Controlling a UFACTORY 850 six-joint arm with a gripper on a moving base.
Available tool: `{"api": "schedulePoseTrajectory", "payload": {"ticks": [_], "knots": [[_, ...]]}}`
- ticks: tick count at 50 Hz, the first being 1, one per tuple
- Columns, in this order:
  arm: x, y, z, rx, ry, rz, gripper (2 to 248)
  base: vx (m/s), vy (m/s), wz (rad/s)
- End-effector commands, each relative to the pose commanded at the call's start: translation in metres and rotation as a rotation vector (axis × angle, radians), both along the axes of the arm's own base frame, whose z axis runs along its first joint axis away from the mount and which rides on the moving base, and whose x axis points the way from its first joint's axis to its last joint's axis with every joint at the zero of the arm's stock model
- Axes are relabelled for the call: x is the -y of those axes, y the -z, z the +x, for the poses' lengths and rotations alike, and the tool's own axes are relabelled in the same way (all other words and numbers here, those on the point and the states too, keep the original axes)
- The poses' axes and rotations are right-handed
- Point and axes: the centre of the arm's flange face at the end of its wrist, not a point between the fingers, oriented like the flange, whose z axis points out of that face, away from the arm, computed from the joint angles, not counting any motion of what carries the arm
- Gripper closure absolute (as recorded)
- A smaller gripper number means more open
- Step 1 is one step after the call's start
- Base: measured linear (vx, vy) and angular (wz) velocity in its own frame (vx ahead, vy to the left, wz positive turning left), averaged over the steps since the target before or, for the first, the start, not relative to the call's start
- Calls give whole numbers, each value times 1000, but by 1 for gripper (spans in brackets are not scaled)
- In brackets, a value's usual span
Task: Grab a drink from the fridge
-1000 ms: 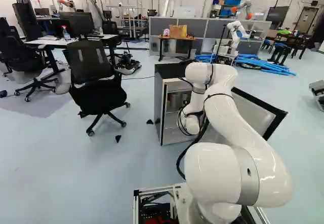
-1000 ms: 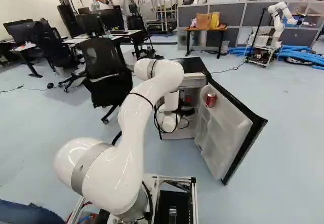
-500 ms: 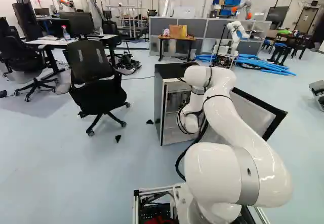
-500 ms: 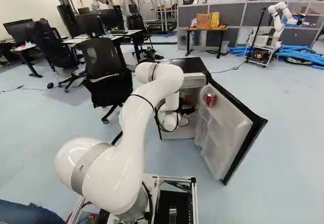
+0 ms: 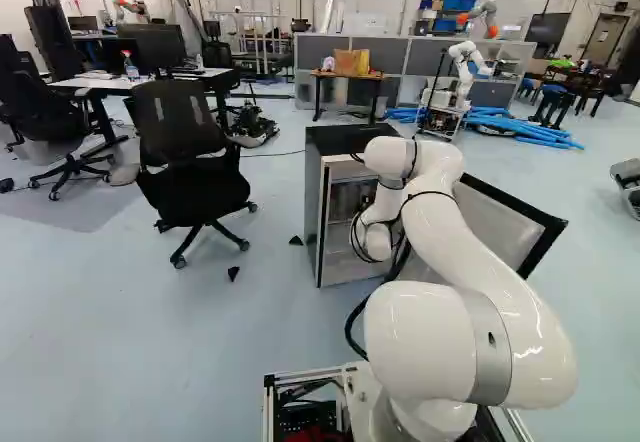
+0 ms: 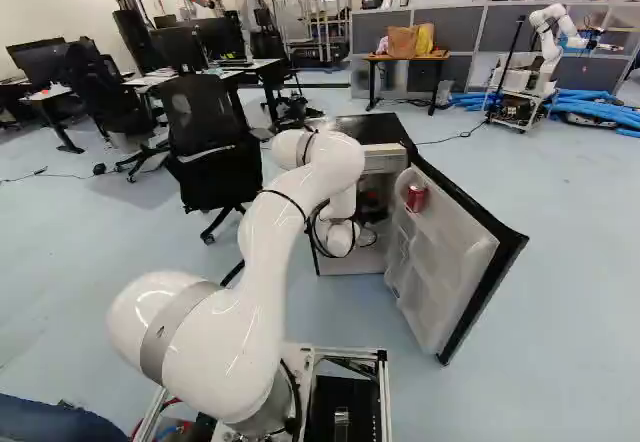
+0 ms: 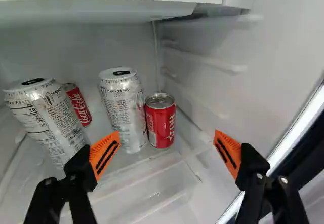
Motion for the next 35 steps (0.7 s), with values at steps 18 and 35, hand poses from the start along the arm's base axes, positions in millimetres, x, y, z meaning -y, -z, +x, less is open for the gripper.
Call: {"api": "schedulePoseTrajectory", "payload": {"ticks": [18,35], "knots": [[0,0,0,0,0,0,30,0,0,0],[0,0,0,0,0,0,64,0,0,0]]}}
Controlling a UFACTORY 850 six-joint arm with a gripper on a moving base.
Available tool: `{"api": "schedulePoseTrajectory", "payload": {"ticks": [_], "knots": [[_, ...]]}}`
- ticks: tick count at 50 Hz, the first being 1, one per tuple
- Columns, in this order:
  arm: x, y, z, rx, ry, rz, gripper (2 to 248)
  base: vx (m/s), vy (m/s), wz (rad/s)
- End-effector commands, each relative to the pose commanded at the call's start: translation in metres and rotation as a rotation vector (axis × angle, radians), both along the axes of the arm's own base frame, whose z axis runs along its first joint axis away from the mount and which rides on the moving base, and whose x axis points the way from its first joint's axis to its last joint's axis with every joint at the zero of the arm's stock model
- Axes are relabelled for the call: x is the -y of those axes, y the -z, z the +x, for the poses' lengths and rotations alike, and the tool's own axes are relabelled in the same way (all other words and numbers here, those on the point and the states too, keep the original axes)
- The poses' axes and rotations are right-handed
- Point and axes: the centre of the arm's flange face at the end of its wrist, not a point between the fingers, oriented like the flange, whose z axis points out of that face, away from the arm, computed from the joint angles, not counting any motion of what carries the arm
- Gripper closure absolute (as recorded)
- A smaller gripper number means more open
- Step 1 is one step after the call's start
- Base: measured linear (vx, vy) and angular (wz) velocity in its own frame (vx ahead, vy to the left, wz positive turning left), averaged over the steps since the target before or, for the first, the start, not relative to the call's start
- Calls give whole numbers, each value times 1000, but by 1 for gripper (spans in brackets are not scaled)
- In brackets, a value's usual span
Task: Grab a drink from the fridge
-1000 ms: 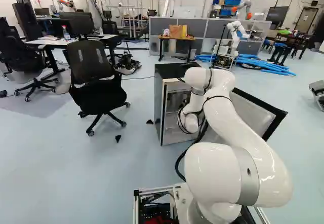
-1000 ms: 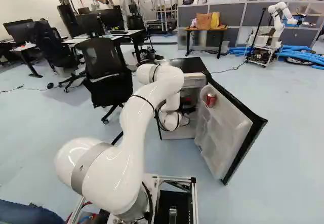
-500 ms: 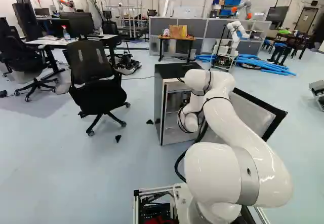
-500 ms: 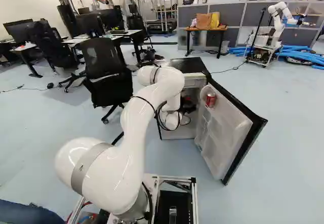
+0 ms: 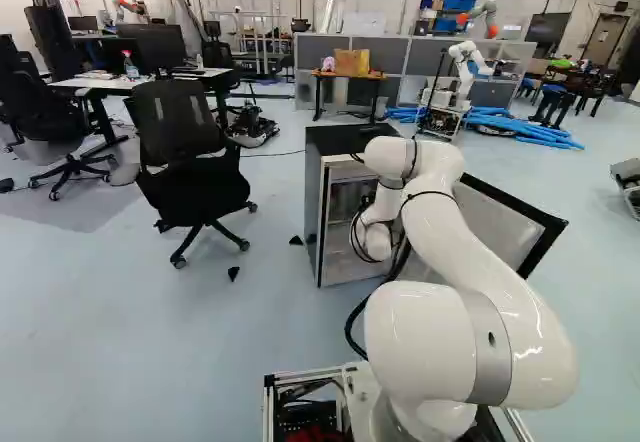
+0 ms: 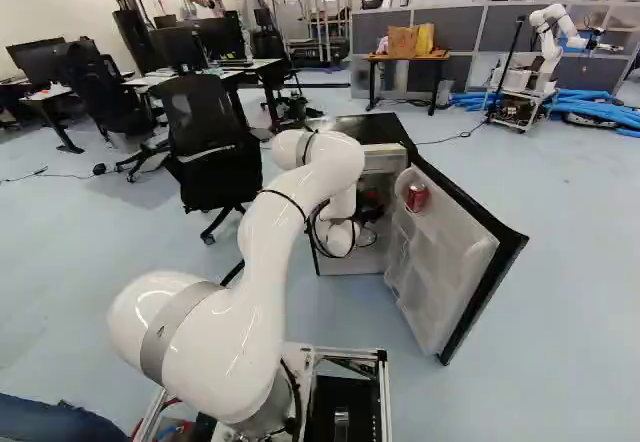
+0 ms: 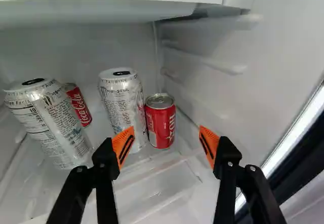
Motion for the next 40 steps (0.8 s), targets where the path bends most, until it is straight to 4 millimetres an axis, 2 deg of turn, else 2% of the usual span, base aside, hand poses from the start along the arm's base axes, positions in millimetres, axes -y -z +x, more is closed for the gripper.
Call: {"api": "schedulePoseTrajectory", "payload": {"ticks": [17,18,22,23,28,29,40], "knots": [[0,0,0,0,0,0,66,0,0,0],[0,0,0,0,0,0,80,0,0,0],[0,0,0,0,0,0,80,0,0,0],[0,0,0,0,0,0,93,0,0,0],[0,0,0,0,0,0,93,0,0,0],[0,0,0,0,0,0,105,0,0,0],[0,0,0,0,0,0,107,0,0,0]]}}
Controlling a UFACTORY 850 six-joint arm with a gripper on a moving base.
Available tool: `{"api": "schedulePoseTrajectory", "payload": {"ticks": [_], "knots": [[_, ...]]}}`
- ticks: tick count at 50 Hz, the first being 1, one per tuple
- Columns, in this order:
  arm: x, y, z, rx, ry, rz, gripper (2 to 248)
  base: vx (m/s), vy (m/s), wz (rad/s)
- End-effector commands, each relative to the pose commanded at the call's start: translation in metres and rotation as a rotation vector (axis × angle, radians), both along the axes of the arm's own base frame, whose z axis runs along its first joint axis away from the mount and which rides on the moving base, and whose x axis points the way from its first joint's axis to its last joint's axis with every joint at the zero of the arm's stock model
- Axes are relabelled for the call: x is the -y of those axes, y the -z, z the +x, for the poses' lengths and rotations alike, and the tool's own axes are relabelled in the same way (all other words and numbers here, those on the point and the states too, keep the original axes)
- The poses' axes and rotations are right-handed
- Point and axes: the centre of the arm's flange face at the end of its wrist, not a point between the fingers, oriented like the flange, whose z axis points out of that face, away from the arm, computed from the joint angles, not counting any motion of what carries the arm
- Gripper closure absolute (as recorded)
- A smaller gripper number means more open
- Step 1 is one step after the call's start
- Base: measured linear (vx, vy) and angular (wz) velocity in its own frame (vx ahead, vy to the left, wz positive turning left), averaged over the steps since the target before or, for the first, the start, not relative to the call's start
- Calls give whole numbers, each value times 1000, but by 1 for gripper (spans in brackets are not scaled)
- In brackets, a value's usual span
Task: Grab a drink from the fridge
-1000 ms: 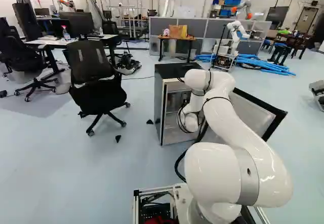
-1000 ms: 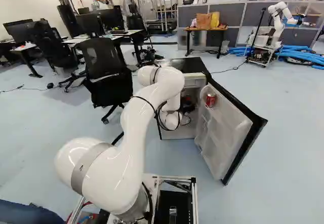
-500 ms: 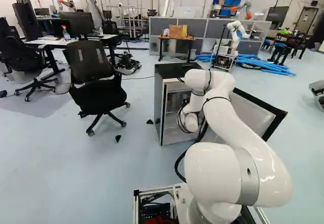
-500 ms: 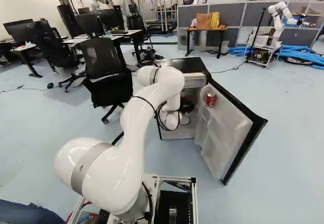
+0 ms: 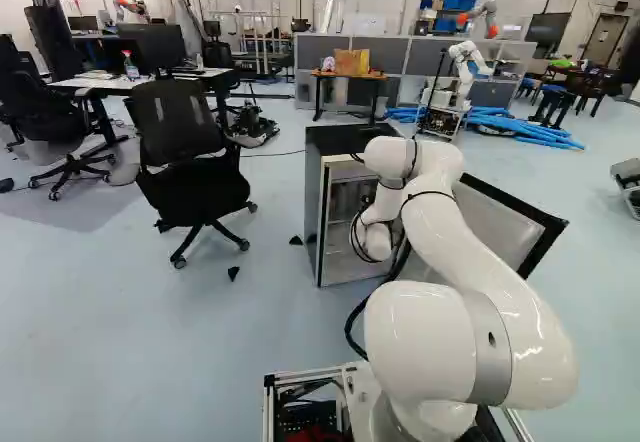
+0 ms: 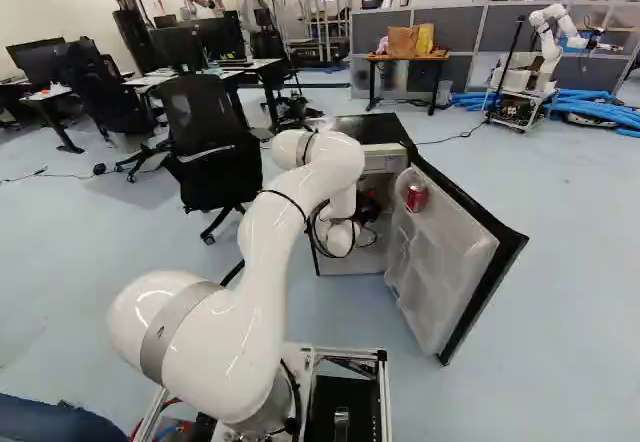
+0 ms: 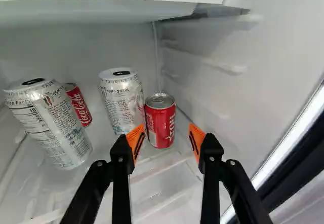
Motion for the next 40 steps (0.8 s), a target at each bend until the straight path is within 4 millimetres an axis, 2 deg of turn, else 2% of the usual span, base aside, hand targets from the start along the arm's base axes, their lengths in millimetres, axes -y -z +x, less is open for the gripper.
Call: {"api": "schedulePoseTrajectory", "payload": {"ticks": [40], "knots": [[0,4,5,-3,-2,2,107,0,0,0]]}}
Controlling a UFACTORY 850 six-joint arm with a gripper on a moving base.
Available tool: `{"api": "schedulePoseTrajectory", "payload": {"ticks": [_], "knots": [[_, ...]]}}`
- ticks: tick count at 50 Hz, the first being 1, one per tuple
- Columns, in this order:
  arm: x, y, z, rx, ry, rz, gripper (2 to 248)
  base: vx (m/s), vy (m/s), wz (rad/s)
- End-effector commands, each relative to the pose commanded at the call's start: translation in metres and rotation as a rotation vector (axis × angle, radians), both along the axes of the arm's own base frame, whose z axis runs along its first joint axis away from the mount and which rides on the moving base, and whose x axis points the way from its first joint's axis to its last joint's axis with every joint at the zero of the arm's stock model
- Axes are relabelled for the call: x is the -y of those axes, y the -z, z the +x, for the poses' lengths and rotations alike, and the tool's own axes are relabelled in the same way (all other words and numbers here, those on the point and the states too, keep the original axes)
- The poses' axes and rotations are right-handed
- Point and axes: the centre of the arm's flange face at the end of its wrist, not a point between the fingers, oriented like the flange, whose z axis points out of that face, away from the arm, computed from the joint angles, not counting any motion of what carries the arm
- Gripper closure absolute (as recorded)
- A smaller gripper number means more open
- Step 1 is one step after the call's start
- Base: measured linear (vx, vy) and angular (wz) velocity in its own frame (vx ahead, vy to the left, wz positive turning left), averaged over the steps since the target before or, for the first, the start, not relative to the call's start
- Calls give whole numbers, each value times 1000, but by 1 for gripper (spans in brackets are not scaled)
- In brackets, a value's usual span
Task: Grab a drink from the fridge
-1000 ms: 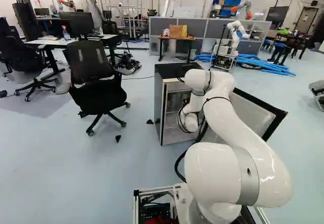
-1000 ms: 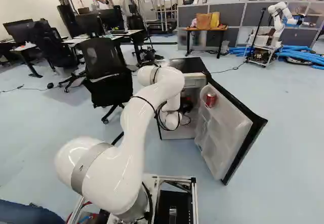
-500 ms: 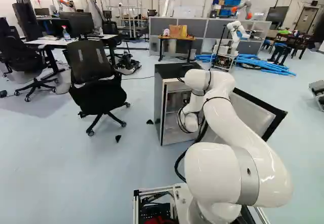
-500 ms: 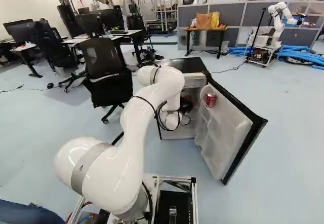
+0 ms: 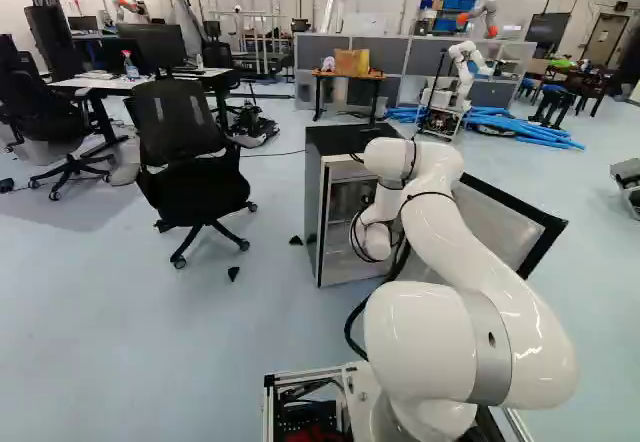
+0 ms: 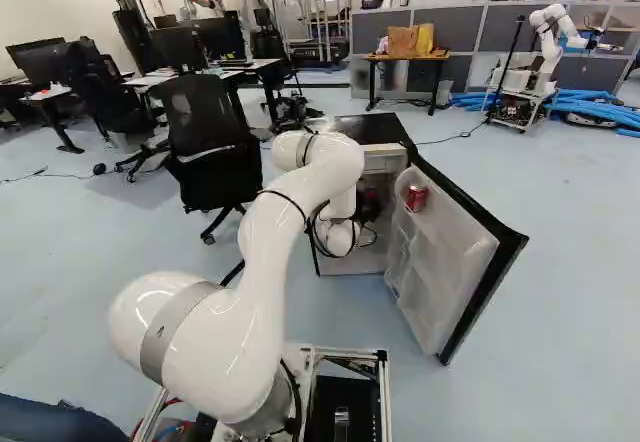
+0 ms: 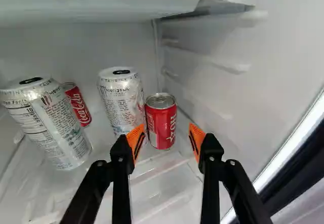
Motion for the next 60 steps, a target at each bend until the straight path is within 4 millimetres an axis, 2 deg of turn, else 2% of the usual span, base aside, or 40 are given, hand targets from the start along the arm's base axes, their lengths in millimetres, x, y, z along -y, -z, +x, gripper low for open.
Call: {"api": "schedulePoseTrajectory", "payload": {"ticks": [60], "knots": [[6,12,21,21,0,-4,107,0,0,0]]}}
